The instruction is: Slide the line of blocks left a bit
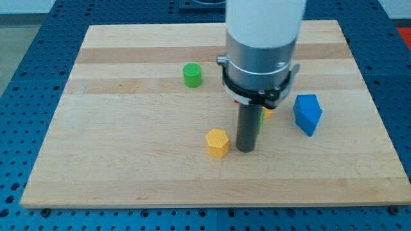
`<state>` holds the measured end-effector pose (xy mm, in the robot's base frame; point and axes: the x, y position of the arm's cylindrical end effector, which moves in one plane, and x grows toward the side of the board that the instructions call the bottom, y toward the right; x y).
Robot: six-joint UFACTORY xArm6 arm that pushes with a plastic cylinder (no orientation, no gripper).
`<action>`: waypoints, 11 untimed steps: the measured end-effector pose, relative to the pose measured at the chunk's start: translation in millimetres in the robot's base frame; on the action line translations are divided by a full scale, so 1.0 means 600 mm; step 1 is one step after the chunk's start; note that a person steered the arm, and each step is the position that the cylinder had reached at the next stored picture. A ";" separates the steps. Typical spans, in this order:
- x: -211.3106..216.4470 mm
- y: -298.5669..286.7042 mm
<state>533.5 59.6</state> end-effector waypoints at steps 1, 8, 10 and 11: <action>0.002 0.029; -0.149 0.114; -0.148 0.068; -0.123 0.033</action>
<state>459.8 79.5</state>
